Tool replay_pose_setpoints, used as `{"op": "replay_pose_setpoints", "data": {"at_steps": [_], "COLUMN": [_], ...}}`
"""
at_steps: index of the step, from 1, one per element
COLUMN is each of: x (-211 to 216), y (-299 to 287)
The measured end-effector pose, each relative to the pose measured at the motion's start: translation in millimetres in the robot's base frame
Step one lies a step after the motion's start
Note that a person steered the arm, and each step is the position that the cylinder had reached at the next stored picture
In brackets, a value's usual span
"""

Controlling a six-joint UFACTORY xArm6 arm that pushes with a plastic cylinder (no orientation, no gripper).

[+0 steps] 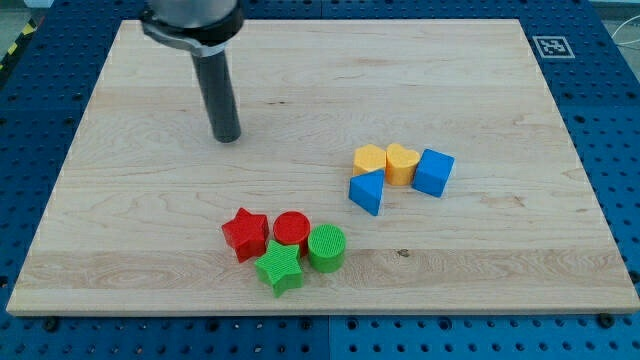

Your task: Point at the green star

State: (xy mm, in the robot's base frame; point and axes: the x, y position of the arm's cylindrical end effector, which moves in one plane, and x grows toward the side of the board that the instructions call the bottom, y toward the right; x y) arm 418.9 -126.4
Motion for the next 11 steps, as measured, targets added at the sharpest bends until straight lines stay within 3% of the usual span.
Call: {"op": "replay_pose_setpoints", "data": {"at_steps": [3,6,8,11], "x": [52.6,141.3,197.6,199.7], "y": [-54.4,-70.7,-33.3,49.2]}}
